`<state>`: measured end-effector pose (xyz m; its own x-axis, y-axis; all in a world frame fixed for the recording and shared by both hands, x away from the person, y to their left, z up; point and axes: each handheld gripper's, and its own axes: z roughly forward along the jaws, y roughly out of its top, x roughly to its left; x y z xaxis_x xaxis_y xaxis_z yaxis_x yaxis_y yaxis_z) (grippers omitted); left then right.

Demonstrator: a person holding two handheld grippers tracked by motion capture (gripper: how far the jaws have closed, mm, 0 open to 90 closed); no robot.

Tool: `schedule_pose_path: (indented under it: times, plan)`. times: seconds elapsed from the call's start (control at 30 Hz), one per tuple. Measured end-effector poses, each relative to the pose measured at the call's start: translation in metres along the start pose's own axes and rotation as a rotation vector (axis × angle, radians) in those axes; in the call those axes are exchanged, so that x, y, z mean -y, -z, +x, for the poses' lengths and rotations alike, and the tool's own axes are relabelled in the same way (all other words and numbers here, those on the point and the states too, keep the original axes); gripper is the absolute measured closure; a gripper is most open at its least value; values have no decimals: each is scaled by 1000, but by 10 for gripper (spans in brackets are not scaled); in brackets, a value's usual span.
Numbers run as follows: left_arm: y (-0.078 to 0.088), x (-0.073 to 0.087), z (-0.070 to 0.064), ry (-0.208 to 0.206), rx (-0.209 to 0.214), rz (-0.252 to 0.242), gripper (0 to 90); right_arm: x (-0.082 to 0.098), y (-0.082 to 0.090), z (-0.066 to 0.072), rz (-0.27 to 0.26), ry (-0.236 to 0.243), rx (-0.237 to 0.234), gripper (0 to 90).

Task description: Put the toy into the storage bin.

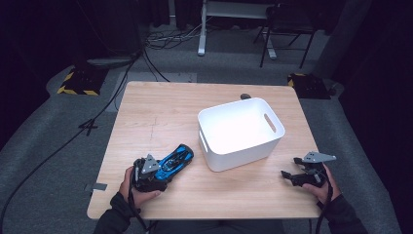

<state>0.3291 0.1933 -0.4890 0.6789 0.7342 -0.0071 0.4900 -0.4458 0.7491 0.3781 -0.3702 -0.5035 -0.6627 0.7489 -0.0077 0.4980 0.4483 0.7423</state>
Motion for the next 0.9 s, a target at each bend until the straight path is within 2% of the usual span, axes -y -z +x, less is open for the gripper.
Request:
schedule_pose_path:
  times: [0.1,0.13,0.3,0.37,0.5,0.7,0.9]
  plan:
    - [5,-3,1,3,-12,-30,256,0,0,0,0,0,0,152]
    - [6,-4,0,-6,-22,-20,256,0,0,0,0,-1,0,152]
    - [11,-8,1,-21,-37,-41,257,0,0,0,0,0,0,152]
    - [13,-9,1,-10,-40,-57,257,0,0,0,0,-1,0,152]
    - [18,-12,3,-20,-55,-70,258,0,0,0,0,1,-1,153]
    - [28,-16,4,-13,-57,-97,258,0,0,0,0,0,-1,153]
    - [39,-24,4,-14,-64,-148,258,0,0,0,0,0,0,153]
